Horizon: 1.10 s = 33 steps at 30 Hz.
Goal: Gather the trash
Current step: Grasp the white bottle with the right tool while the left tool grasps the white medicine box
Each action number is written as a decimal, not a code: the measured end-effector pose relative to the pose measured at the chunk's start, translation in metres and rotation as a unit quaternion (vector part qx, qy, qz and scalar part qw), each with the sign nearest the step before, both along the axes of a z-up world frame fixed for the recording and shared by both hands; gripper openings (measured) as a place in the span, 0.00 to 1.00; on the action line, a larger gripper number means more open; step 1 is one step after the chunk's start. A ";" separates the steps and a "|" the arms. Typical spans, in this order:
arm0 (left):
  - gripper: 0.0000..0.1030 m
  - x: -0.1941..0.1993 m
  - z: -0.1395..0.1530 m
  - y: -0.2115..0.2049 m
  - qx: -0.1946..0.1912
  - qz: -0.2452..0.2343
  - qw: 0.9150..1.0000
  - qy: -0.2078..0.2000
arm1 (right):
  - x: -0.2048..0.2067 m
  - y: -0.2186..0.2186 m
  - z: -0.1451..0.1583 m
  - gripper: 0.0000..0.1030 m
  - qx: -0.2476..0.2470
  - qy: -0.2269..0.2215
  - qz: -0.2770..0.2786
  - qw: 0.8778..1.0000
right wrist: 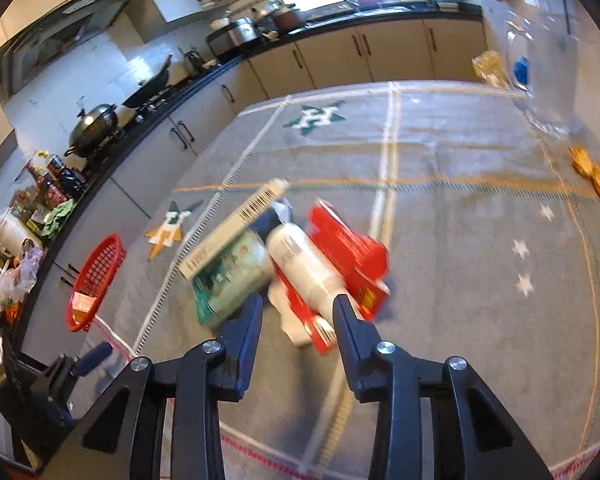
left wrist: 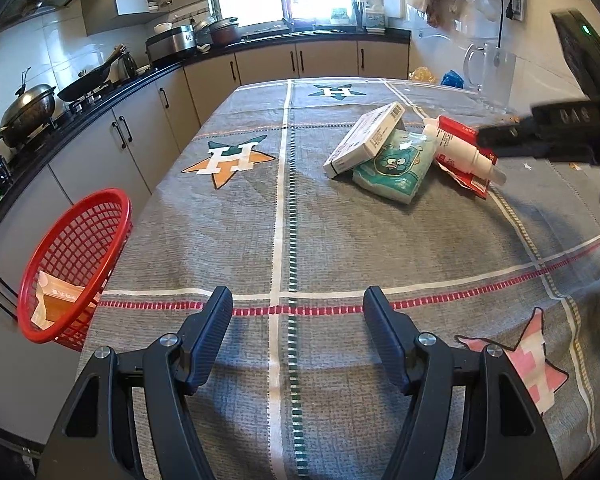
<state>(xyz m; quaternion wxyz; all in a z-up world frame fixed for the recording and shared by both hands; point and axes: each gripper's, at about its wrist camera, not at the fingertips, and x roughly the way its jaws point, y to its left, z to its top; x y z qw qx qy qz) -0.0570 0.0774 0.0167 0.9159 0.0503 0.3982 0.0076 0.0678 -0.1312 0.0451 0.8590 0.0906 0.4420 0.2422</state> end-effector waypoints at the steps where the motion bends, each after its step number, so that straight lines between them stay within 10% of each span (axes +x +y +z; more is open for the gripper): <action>1: 0.65 0.000 0.000 0.000 -0.001 -0.001 1.000 -0.001 | 0.001 0.004 0.002 0.39 -0.005 -0.007 0.004 1.000; 15: 0.65 0.000 -0.001 -0.003 -0.007 -0.017 1.000 0.009 | 0.027 0.034 -0.030 0.35 -0.103 -0.011 0.026 0.994; 33: 0.75 0.102 0.049 -0.038 -0.031 -0.095 0.994 0.048 | 0.013 -0.025 0.010 0.35 0.060 -0.037 -0.022 0.997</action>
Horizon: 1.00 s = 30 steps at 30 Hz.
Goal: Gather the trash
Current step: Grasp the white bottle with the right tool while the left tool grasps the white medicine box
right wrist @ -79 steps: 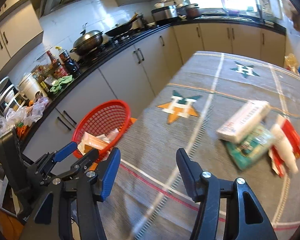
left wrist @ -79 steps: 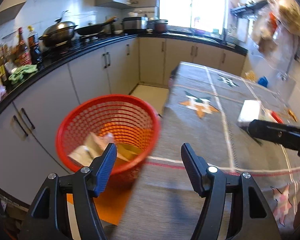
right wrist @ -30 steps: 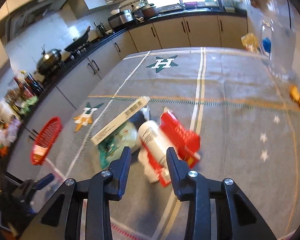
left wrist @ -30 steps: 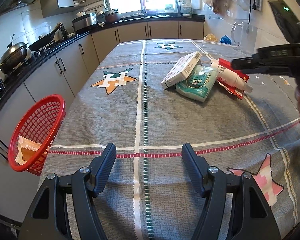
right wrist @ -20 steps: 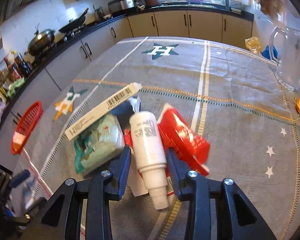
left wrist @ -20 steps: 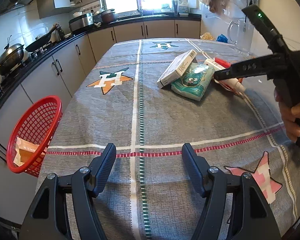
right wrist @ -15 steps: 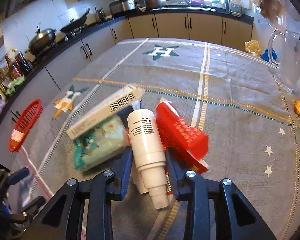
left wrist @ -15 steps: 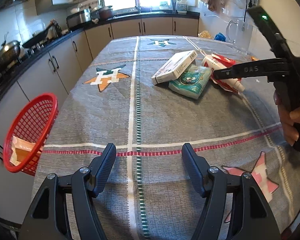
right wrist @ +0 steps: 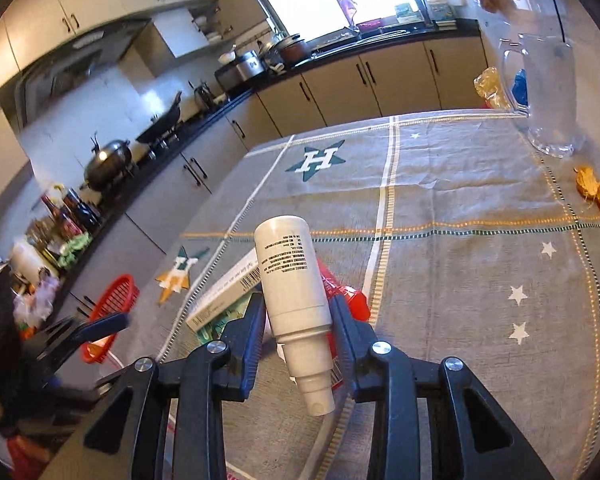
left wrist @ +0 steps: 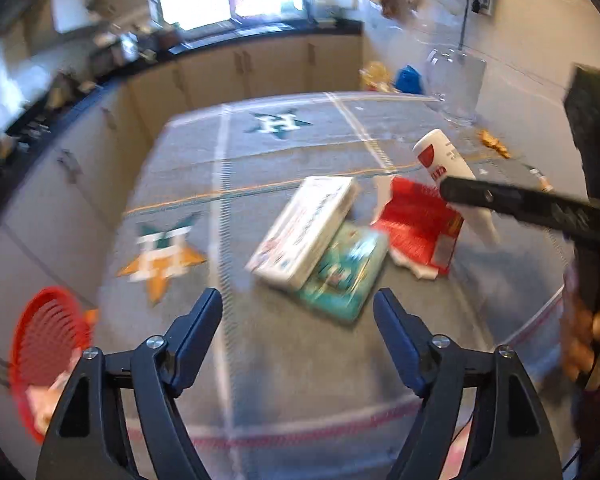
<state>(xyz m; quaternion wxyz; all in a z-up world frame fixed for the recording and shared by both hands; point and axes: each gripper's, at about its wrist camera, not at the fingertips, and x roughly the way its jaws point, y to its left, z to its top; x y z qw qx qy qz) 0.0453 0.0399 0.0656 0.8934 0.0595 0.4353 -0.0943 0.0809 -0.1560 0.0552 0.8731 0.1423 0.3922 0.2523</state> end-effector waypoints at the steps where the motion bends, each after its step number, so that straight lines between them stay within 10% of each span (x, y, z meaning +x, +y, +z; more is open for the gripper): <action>1: 0.75 0.014 -0.003 0.000 -0.007 0.003 1.000 0.011 | 0.000 -0.001 0.001 0.35 0.004 -0.001 -0.001 1.000; 16: 0.75 0.105 -0.052 0.002 -0.070 -0.005 0.992 0.105 | -0.001 -0.006 0.003 0.35 0.042 0.010 0.004 0.999; 23: 0.25 0.089 -0.044 0.011 -0.092 0.008 0.993 0.075 | 0.000 -0.003 -0.001 0.35 0.031 0.009 0.007 0.999; 30: 0.19 0.059 -0.034 0.028 -0.123 0.036 0.991 0.031 | -0.006 0.003 0.002 0.34 0.024 -0.010 0.011 1.000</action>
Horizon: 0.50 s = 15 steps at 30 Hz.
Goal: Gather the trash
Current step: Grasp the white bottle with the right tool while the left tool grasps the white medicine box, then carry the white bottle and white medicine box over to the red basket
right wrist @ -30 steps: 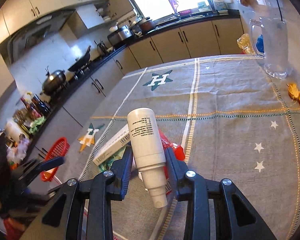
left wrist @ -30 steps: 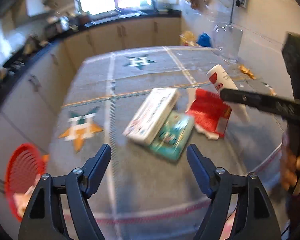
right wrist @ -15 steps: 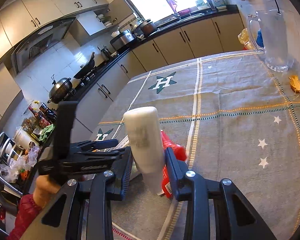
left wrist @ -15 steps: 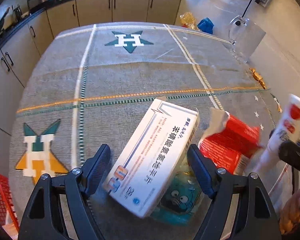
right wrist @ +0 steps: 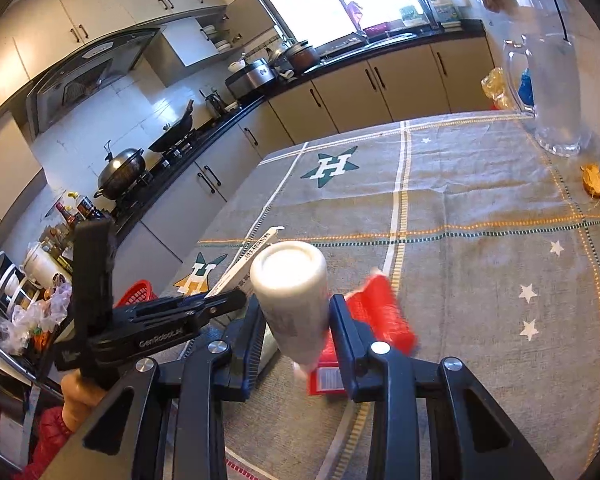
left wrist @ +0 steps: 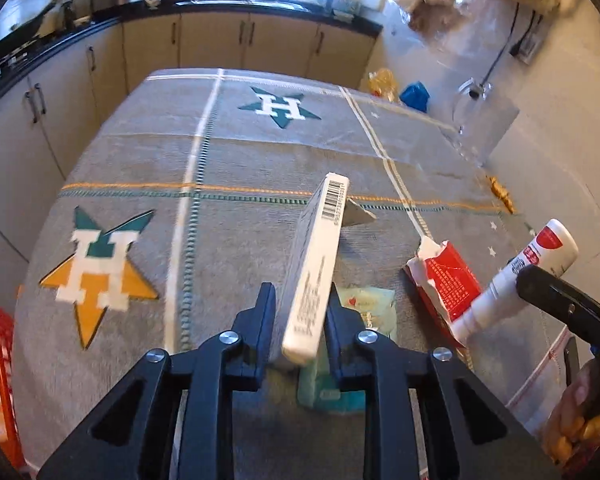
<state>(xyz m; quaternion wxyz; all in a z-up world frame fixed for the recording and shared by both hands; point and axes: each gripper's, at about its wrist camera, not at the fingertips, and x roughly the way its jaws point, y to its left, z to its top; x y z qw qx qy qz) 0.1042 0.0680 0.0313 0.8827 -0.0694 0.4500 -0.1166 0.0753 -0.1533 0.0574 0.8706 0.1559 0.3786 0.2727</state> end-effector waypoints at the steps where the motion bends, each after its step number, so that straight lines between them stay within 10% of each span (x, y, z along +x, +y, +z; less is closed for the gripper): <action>1: 0.19 -0.003 0.000 0.001 0.001 0.004 1.000 -0.005 | -0.001 0.001 0.001 0.34 -0.001 -0.004 0.001 1.000; 15: 0.12 0.009 -0.013 -0.002 0.039 0.026 0.999 -0.022 | -0.002 0.008 -0.001 0.34 -0.013 -0.012 0.009 1.000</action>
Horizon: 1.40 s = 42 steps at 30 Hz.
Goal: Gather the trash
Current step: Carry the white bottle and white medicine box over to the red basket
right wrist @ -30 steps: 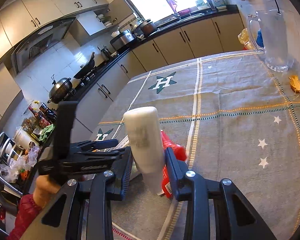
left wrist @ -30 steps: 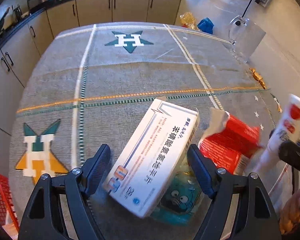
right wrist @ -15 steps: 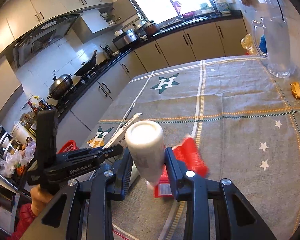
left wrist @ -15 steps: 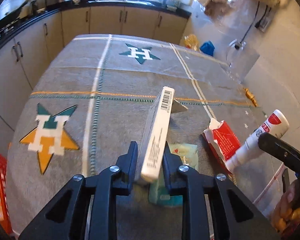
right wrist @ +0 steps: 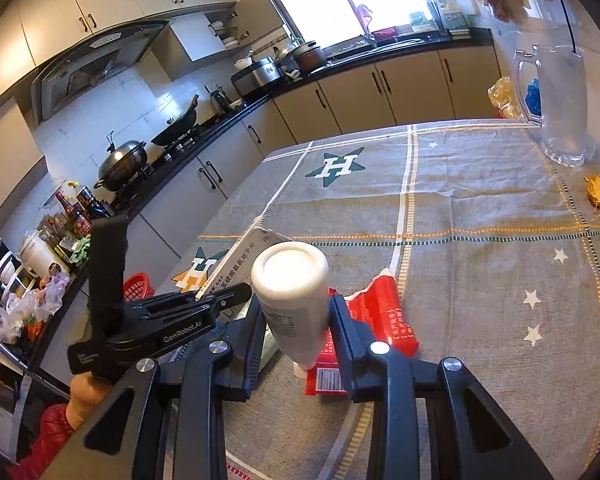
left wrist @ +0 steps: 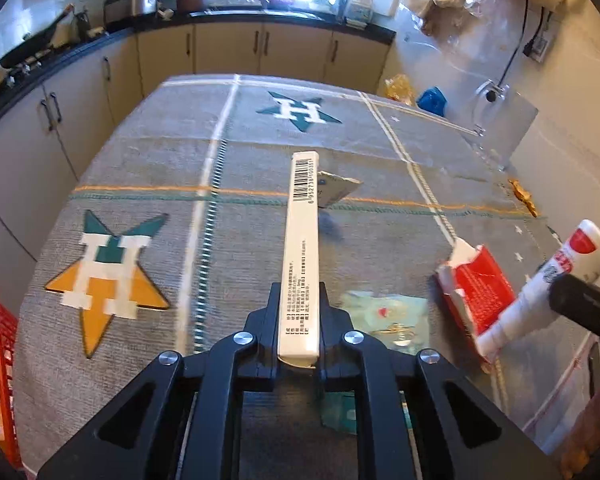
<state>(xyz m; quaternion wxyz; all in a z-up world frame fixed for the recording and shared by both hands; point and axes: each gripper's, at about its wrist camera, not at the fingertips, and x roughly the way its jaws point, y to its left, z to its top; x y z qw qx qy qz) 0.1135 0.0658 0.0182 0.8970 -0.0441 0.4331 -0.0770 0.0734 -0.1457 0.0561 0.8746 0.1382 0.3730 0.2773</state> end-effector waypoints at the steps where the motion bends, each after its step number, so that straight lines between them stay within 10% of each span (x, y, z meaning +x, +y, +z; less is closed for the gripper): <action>1: 0.12 -0.001 0.001 0.003 -0.002 0.005 1.000 -0.007 | -0.001 0.001 0.001 0.34 0.001 -0.002 0.002 1.000; 19: 0.12 -0.030 0.030 0.004 0.053 0.049 0.990 -0.119 | -0.010 0.016 -0.001 0.34 -0.009 -0.019 0.012 1.000; 42: 0.12 -0.040 0.047 0.001 0.097 0.080 0.983 -0.135 | -0.008 0.009 0.001 0.34 -0.009 -0.021 -0.005 1.000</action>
